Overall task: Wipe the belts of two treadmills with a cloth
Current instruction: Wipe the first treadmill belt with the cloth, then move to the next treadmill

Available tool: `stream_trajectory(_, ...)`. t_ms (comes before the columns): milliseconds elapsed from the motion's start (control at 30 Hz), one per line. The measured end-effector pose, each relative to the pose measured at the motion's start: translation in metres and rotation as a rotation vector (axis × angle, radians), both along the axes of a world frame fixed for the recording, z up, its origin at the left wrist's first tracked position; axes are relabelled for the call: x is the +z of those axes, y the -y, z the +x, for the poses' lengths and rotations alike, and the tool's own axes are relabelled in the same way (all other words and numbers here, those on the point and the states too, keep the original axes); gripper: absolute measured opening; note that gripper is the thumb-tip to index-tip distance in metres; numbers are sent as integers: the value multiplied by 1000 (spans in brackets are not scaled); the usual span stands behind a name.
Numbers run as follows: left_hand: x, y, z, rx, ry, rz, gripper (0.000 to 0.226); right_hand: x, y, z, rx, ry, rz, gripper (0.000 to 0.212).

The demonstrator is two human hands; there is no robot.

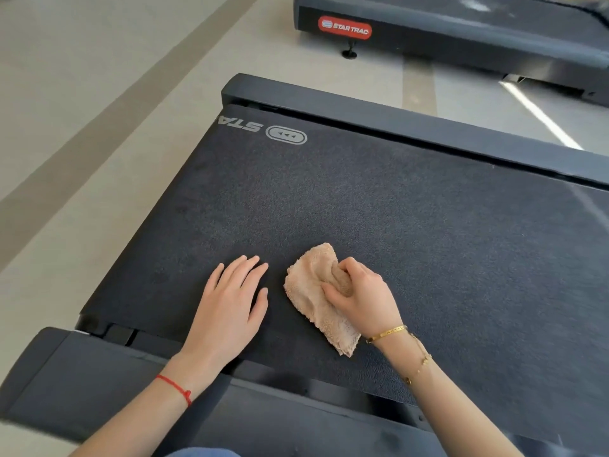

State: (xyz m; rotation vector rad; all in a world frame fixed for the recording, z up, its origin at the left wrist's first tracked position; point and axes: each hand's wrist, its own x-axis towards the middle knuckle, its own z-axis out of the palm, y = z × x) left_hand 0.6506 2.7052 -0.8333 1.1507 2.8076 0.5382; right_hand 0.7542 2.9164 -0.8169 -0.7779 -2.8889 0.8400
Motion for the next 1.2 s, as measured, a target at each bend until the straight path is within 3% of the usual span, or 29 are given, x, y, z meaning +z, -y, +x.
stream_trajectory(167,41,19,-6,25,72,-29,36,41,14,-14,-15,24,-112,28)
stream_trajectory(300,114,39,-8,95,121,-35,34,110,30,-19,-43,68,-177,31)
stream_trajectory(667,441,115,26,308,123,93,29,421,88,2,-51,52,-382,36)
stream_trajectory(933,663,161,77,423,55,119,23,628,119,23,91,-40,-353,31)
stream_trajectory(1067,724,178,99,498,6,123,25,689,132,25,170,-81,-359,32)
stream_trajectory(1200,748,194,110,565,-13,169,25,716,149,18,240,-122,-365,31)
